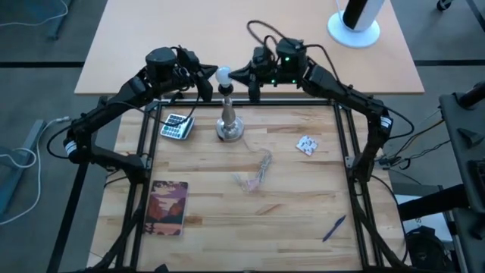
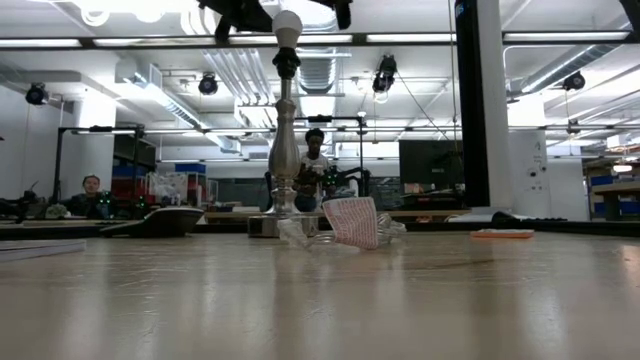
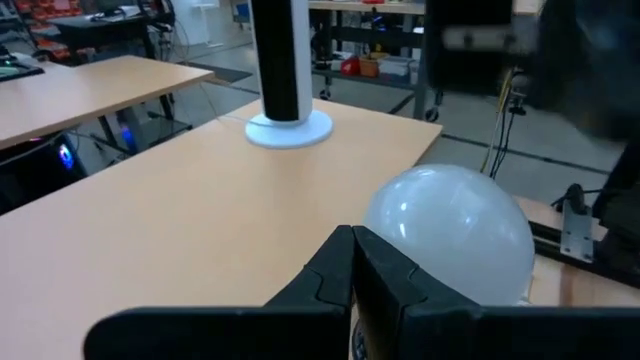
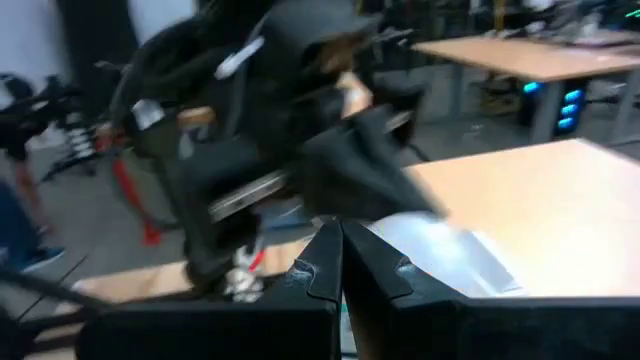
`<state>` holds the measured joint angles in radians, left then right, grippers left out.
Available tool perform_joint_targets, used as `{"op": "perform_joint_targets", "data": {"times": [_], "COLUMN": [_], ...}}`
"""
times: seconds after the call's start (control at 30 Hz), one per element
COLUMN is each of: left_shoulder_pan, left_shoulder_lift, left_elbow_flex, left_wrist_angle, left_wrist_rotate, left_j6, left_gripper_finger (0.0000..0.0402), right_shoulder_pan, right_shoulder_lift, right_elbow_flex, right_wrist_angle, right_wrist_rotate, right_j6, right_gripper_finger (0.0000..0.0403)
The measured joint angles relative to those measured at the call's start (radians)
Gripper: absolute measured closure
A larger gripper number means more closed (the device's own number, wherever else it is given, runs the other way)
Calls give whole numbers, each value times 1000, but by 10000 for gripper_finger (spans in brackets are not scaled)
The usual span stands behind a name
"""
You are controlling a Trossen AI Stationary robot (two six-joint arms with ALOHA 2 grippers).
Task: Screw lightbulb
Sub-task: Remove the lightbulb from the lamp
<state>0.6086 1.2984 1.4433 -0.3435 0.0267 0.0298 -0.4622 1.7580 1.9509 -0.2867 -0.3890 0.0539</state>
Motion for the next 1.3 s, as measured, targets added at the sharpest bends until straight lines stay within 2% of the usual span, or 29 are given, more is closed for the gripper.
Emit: {"op": "perform_joint_targets", "data": {"times": [0.4, 1.3], "left_shoulder_pan": [0, 0], "left_shoulder_lift": [0, -2], "left_elbow_flex": [0, 0], "left_wrist_angle": [-7, -53], "left_wrist_rotate": [-6, 62], "left_j6": [4, -39], "left_gripper_finger": [401, 401], "right_shoulder_pan": [31, 8], "right_shoulder_lift": [60, 58], "right_elbow_flex": [-8, -8], "right_wrist_angle": [-52, -72], "right_wrist_rotate": [18, 64], "right_j6": [-29, -47], "right_gripper_finger": [403, 403]}}
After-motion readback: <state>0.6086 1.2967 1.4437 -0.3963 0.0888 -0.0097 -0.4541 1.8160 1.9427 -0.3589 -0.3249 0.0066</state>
